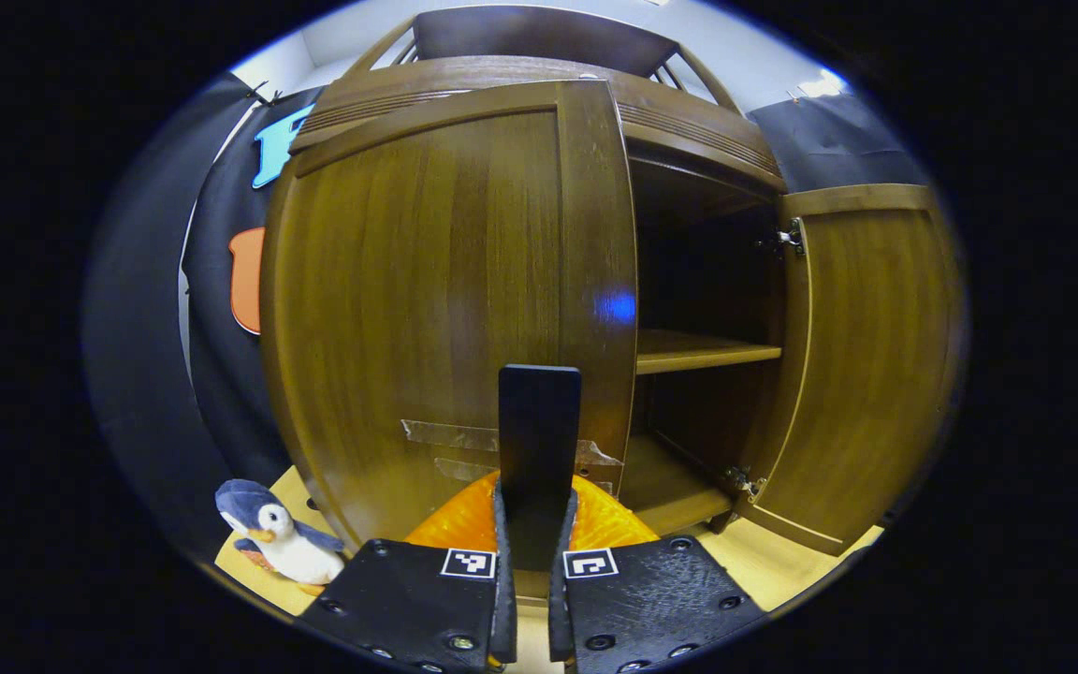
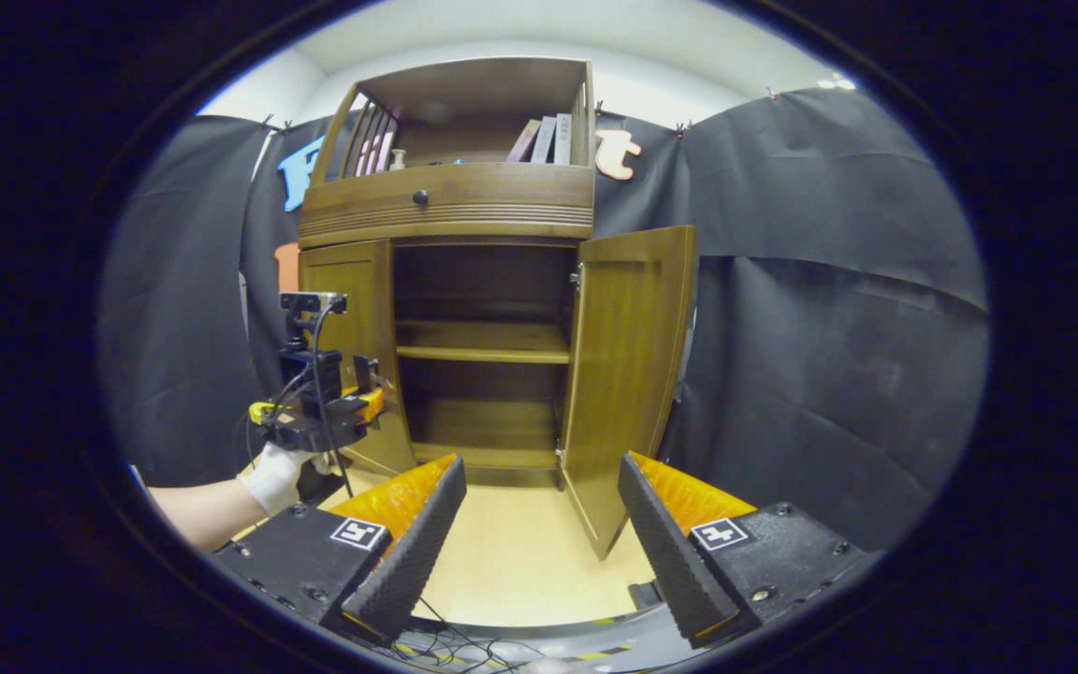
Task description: Open the right door of the double-door shoe cabinet with the right hand, and open the left door with the left hand.
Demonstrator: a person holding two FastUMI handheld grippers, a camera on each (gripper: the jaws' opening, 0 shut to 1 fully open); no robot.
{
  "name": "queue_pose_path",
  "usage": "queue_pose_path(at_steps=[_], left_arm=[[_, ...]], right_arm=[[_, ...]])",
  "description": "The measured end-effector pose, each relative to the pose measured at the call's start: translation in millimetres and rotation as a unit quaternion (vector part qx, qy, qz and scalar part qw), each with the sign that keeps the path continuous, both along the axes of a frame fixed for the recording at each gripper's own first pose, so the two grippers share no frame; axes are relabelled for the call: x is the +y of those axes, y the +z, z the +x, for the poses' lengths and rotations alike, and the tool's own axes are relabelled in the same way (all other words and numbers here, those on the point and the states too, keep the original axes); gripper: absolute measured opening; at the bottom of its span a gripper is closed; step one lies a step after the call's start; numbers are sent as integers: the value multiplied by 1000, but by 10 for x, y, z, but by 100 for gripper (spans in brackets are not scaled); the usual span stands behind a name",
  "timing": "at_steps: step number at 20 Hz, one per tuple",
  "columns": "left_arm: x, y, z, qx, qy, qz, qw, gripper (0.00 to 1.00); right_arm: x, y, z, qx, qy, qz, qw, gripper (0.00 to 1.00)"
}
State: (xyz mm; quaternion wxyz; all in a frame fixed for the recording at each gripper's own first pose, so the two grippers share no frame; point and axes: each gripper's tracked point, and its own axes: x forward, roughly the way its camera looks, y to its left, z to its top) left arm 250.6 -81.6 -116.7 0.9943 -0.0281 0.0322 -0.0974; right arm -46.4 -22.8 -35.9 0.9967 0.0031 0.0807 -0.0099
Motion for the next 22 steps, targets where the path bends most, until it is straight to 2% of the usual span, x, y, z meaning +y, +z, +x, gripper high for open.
queue_pose_path(at_steps=[11, 17, 18, 22], left_arm=[[650, -93, -720, 7, 27, -3, 1000, 12], [1058, -150, -915, 5, 82, 1, 997, 11], [1102, -146, -935, 2, 83, 1, 997, 2], [1263, -144, -1089, 6, 89, 10, 996, 0]], right_arm=[[410, -22, 104, -1, 63, -6, 998, 100], [508, -64, 110, 4, 82, -3, 997, 100], [518, -63, 110, 5, 84, -5, 996, 100], [583, -74, 98, 5, 92, -2, 996, 100]])
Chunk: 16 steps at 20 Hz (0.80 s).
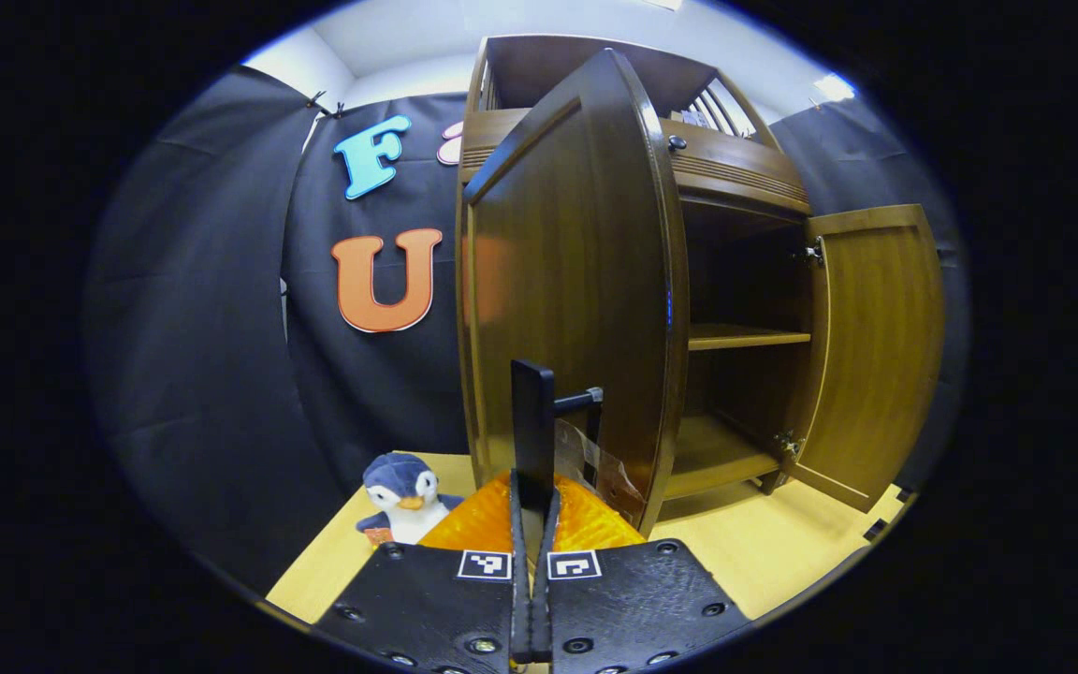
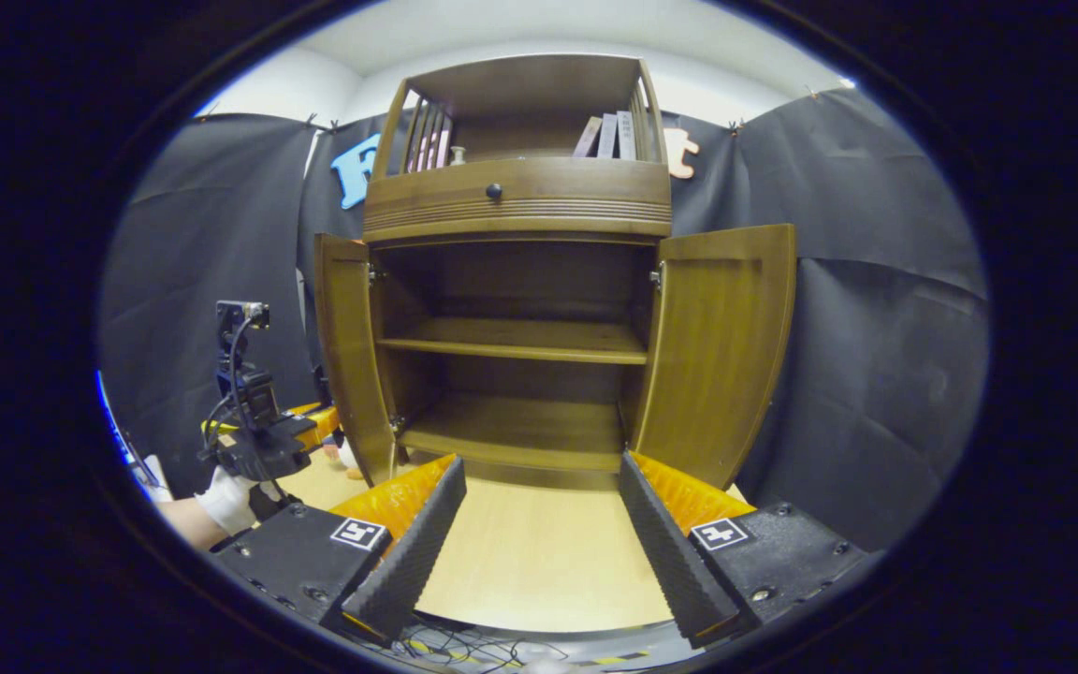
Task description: Open the right door of the double-door shoe cabinet with the right hand, and open the left door with the left hand.
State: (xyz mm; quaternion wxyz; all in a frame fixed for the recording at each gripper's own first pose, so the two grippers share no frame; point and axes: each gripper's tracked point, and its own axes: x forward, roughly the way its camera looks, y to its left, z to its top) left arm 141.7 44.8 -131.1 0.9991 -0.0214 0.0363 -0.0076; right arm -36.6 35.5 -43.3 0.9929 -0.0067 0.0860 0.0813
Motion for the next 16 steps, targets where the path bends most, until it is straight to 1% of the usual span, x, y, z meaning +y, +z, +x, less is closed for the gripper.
queue_pose_path(at_steps=[4, 7, 11, 13, 15, 16], left_arm=[[158, 1, -77, -5, -5, -22, 1000, 0], [283, -22, -101, -9, -19, -12, 1000, 0], [381, -27, -104, -21, -55, -1, 998, 0], [478, -39, -108, -21, -63, 2, 998, 0], [640, -65, -100, -19, -55, 7, 998, 0], [743, -73, -83, -19, -45, 8, 999, 0]], right_arm=[[37, -22, -32, 2, 5, 2, 1000, 100], [44, -23, -41, 2, 7, 3, 1000, 100], [68, -53, -38, 7, 10, 6, 1000, 100], [75, -61, -52, 9, 11, 7, 1000, 100], [87, -57, -55, 9, 13, 8, 1000, 100], [86, -55, -52, 9, 13, 8, 1000, 100]])
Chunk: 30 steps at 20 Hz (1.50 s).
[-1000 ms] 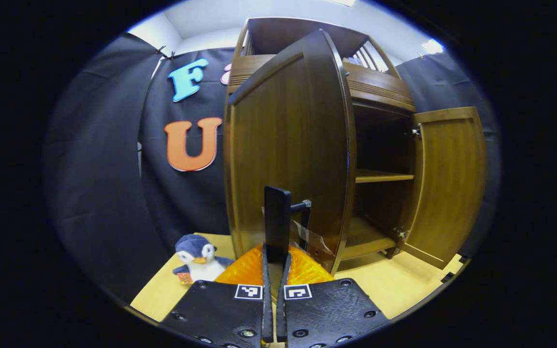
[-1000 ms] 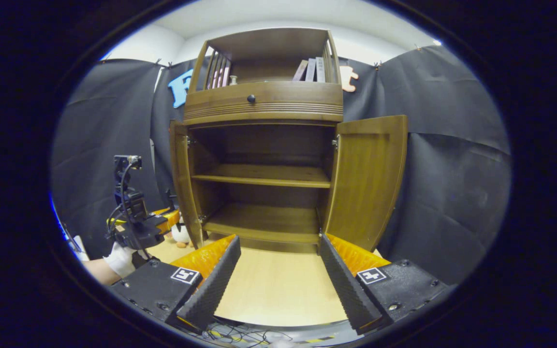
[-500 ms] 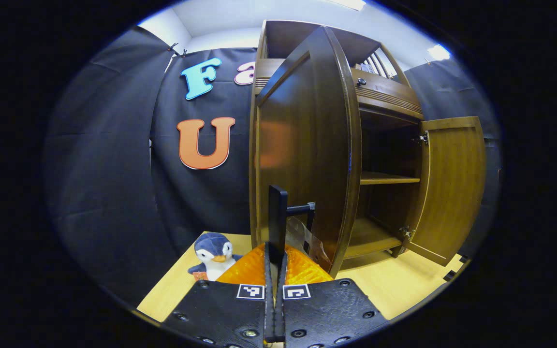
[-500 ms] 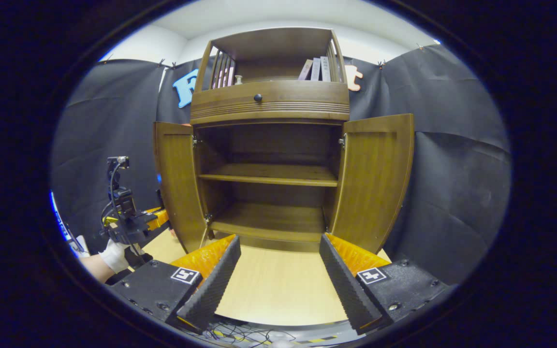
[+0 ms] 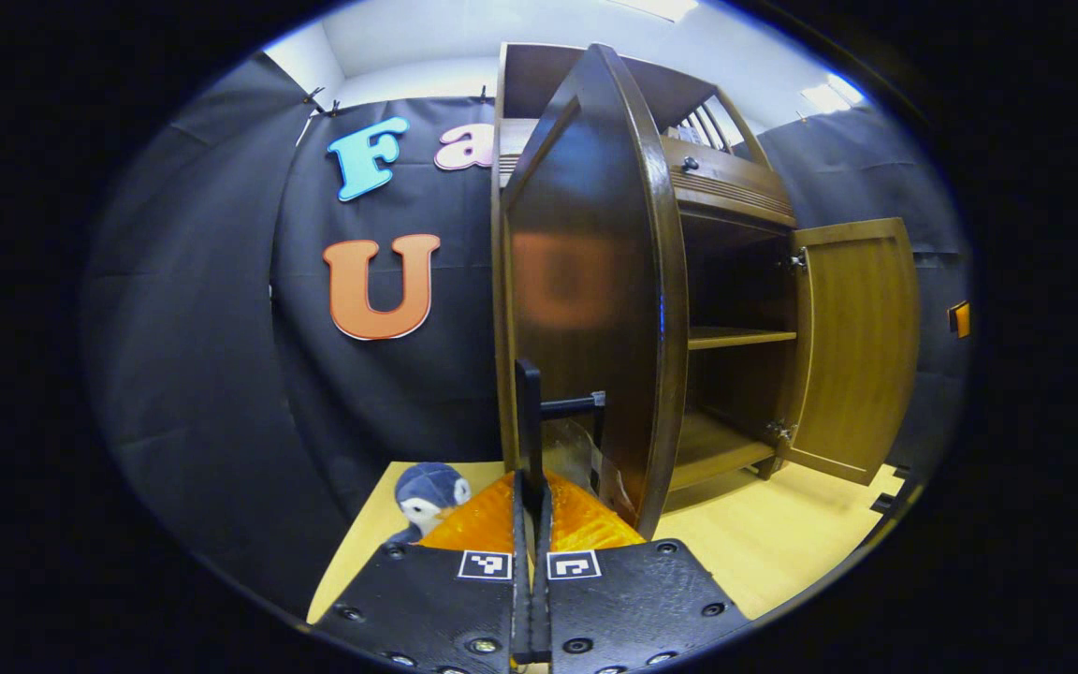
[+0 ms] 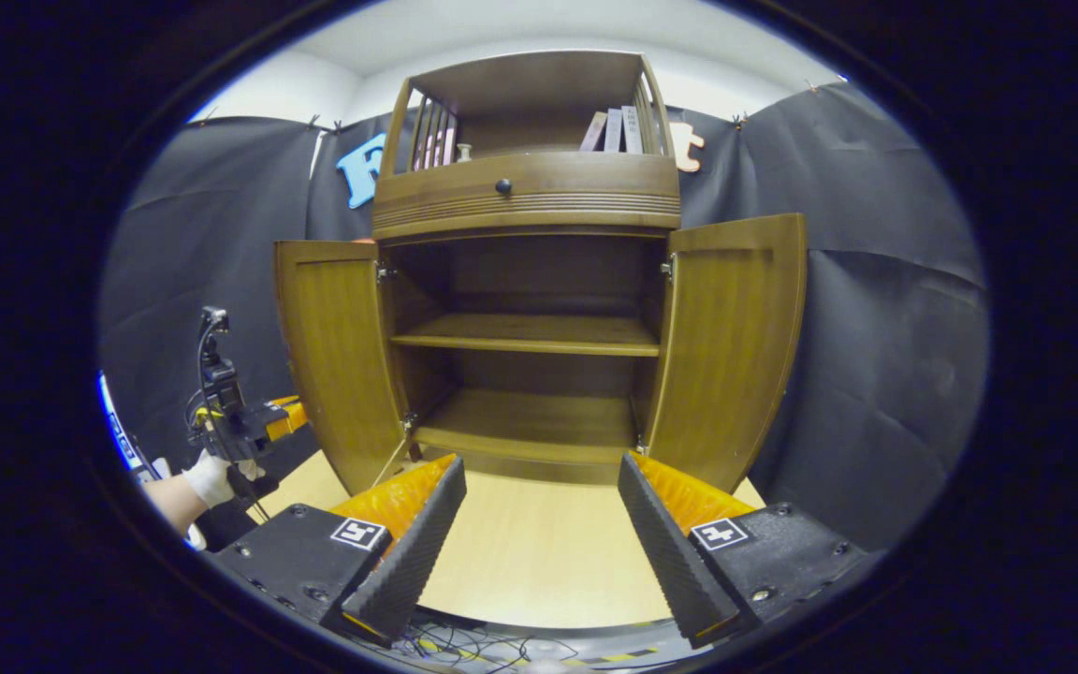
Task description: Open the right door of the double-door shoe cabinet with the right hand, and open the left door with the left hand.
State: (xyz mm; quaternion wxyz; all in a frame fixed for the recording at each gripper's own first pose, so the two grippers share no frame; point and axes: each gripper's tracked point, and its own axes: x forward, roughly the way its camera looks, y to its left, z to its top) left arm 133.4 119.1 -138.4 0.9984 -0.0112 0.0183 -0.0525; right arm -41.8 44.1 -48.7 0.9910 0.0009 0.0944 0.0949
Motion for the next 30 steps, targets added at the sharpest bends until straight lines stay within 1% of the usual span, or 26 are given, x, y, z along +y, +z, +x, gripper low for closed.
queue_pose_path(at_steps=[1, 3, 4, 7, 8, 9, 10, 12, 14, 15, 16, 18, 21, 22, 23, 24, 27, 28, 29, 30], left_arm=[[115, -8, 9, -1, 13, 1, 1000, 0], [191, -26, 52, 2, 5, -24, 1000, 0], [189, -28, 60, 0, -4, -29, 1000, 0], [276, -22, 78, 0, -25, -26, 999, 0], [317, -26, 97, 2, -33, -28, 999, 7], [360, -32, 111, 4, -41, -29, 999, 7], [392, -54, 113, 6, -52, -29, 998, 0], [446, -50, 116, 9, -71, -25, 997, 0], [505, -54, 144, 11, -81, -23, 996, 2], [513, -53, 119, 14, -83, -24, 996, 5], [587, -69, 134, 15, -72, -20, 997, 11], [686, -84, 162, 20, -52, -24, 998, 45], [681, -83, 118, 23, -34, -18, 999, 96], [678, -90, 112, 23, -31, -19, 999, 84], [690, -86, 91, 25, -26, -17, 999, 96], [697, -86, 80, 29, -23, -15, 999, 87], [705, -64, -8, 32, -2, -11, 999, 88], [695, -80, -55, 43, 1, -18, 999, 89], [728, -56, -175, 46, 13, -14, 999, 92], [816, -19, -252, 38, 34, 0, 999, 94]], right_arm=[[-2, -14, -18, 0, 0, 0, 1000, 100], [6, -10, -22, 1, 2, -1, 1000, 100], [15, -6, -25, 1, 3, -2, 1000, 100], [45, -10, -31, 2, 7, -3, 1000, 100], [51, -3, -34, 2, 8, -3, 1000, 100], [58, -5, -30, 2, 10, -3, 1000, 100], [64, -6, -32, 2, 11, -4, 1000, 100], [80, -8, -41, 3, 14, -5, 1000, 100], [96, -27, -27, 5, 15, -6, 1000, 100], [100, -32, -19, 6, 16, -7, 1000, 100], [95, -42, -16, 7, 15, -7, 1000, 100], [101, -39, 3, 6, 16, -7, 1000, 100], [104, -23, 38, 5, 18, -8, 1000, 100], [102, -27, 45, 5, 18, -8, 1000, 100], [97, -22, 61, 4, 18, -7, 1000, 100], [87, -26, 75, 4, 18, -6, 1000, 100], [41, -36, 116, 4, 16, -3, 1000, 100], [26, -40, 134, 4, 16, -2, 1000, 100], [9, -46, 148, 5, 16, -1, 1000, 100], [-10, -51, 165, 5, 17, 0, 1000, 100]])
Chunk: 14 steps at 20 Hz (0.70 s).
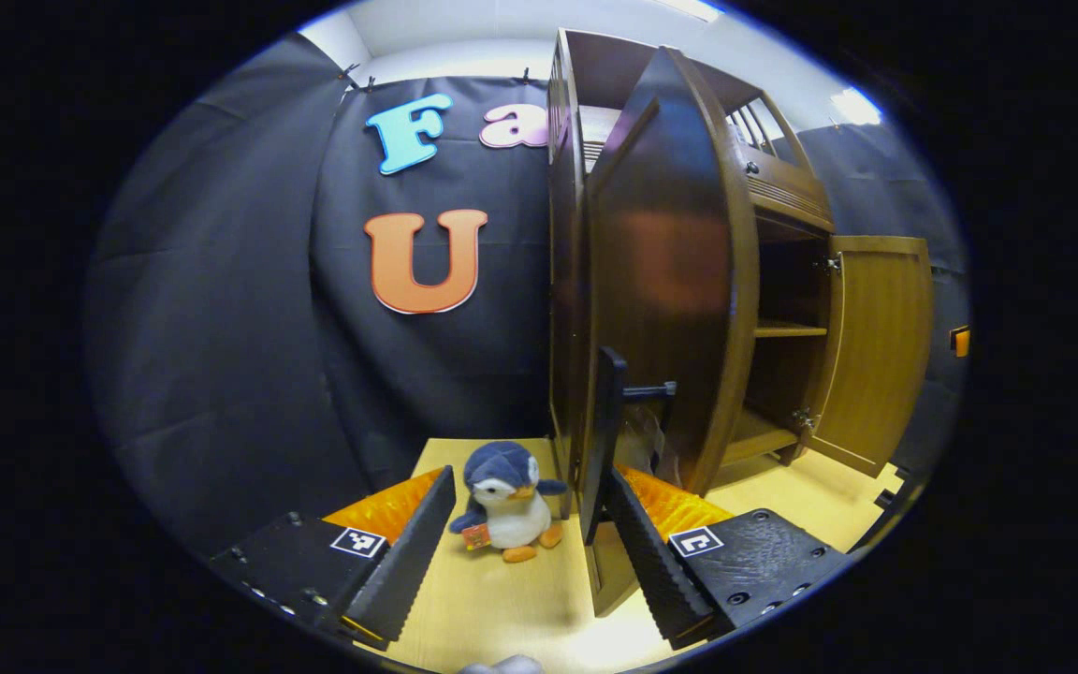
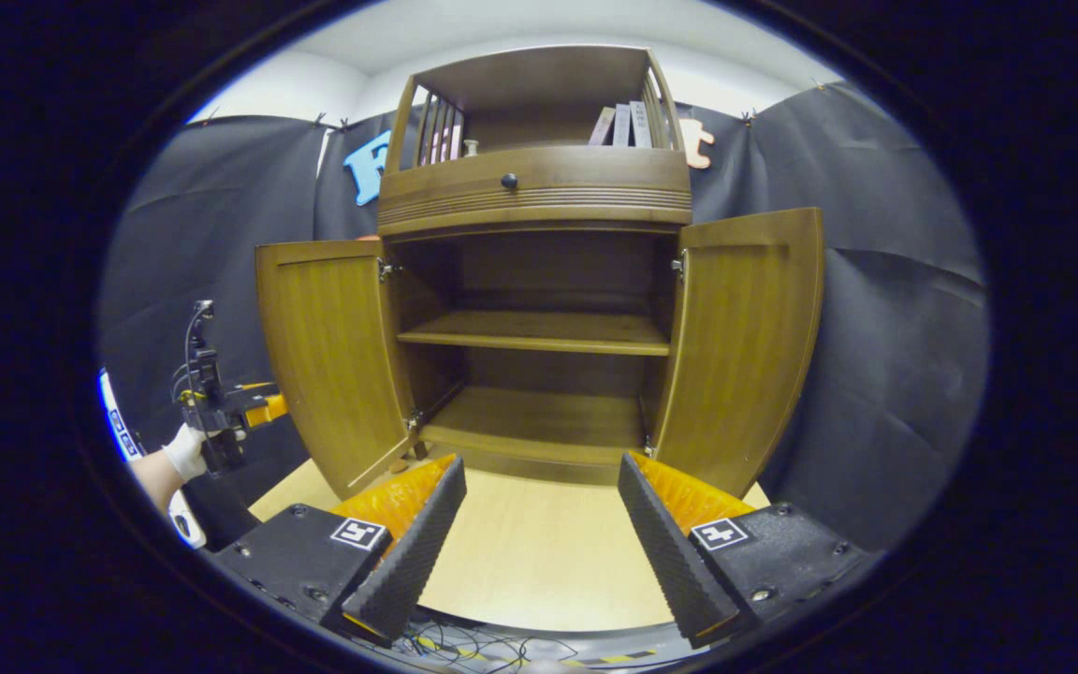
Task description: Open the right door of the double-door shoe cabinet with the right hand, and open the left door with the left hand.
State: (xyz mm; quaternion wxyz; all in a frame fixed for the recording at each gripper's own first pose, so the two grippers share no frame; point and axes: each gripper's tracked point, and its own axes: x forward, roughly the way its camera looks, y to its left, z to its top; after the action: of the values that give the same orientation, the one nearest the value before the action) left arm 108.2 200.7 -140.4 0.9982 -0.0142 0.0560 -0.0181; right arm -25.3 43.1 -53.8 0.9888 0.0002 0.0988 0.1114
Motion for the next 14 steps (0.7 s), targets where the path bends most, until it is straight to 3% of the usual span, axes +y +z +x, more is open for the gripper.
queue_pose_path(at_steps=[1, 2, 3, 8, 14], left_arm=[[83, 49, -88, -3, 18, 5, 1000, 94], [109, 119, -175, -3, 34, 2, 999, 100], [79, 195, -274, -7, 46, 0, 999, 95], [-290, 616, -700, -18, 110, 11, 994, 95], [-1326, 1097, -786, -31, 92, -2, 995, 94]], right_arm=[[-20, 0, 32, 0, 1, 1, 1000, 100], [-41, -9, 56, 2, 2, 2, 1000, 100], [-59, -10, 95, 2, 5, 3, 1000, 100], [-245, 98, 300, -14, 4, 7, 1000, 100], [-475, 254, 413, -38, 10, 6, 999, 100]])
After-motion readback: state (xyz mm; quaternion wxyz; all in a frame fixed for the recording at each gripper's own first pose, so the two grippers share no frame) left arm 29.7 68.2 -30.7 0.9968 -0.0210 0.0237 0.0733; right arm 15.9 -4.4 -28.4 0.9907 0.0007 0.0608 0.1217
